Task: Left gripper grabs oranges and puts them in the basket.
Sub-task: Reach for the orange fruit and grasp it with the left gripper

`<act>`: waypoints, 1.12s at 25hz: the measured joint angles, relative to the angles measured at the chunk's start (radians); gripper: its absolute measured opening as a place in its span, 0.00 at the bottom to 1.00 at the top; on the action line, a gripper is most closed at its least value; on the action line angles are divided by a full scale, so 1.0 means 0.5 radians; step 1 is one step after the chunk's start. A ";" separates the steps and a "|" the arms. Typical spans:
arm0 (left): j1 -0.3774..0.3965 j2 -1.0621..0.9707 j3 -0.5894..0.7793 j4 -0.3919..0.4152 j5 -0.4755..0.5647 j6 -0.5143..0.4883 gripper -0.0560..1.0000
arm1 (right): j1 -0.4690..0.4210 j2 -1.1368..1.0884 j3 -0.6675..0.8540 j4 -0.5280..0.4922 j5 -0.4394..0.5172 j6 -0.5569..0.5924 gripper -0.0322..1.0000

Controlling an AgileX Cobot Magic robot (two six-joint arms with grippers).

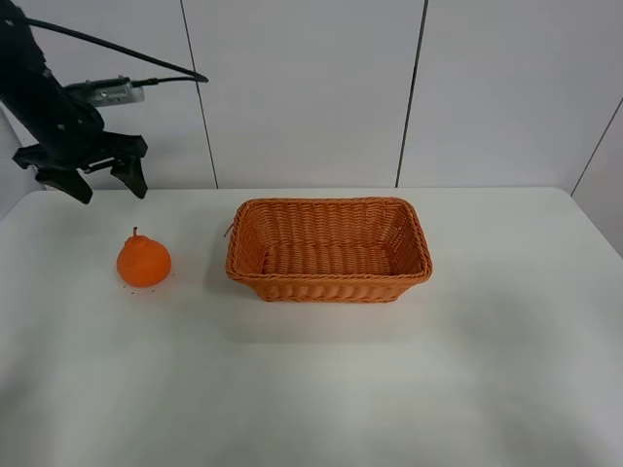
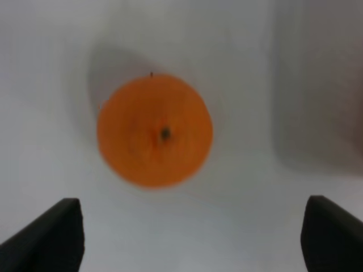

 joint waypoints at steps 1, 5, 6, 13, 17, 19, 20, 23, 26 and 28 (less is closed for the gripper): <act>0.000 0.062 -0.043 0.000 0.000 0.000 0.88 | 0.000 0.000 0.000 0.000 0.000 0.000 0.70; 0.000 0.301 -0.132 0.000 -0.020 0.002 0.88 | 0.000 0.000 0.000 0.000 0.000 0.000 0.70; 0.000 0.347 -0.133 0.000 -0.035 0.002 0.88 | 0.000 0.000 0.000 0.000 0.000 0.000 0.70; 0.000 0.547 -0.133 0.083 -0.186 0.009 0.88 | 0.000 0.000 0.000 0.000 0.000 0.000 0.70; 0.000 0.584 -0.133 0.166 -0.200 0.009 0.88 | 0.000 0.000 0.000 0.000 0.000 0.000 0.70; 0.000 0.604 -0.133 0.168 -0.184 0.009 0.88 | 0.000 0.000 0.000 0.000 0.000 0.000 0.70; 0.000 0.616 -0.133 0.168 -0.168 0.009 0.88 | 0.000 0.000 0.000 0.000 0.000 0.000 0.70; 0.000 0.646 -0.133 0.168 -0.150 0.009 0.88 | 0.000 0.000 0.000 0.002 0.000 0.000 0.70; 0.000 0.653 -0.133 0.166 -0.141 0.009 0.82 | 0.000 0.000 0.000 0.002 0.000 0.000 0.70; 0.000 0.653 -0.133 0.166 -0.128 0.009 0.68 | 0.000 0.000 0.000 0.002 0.000 0.000 0.70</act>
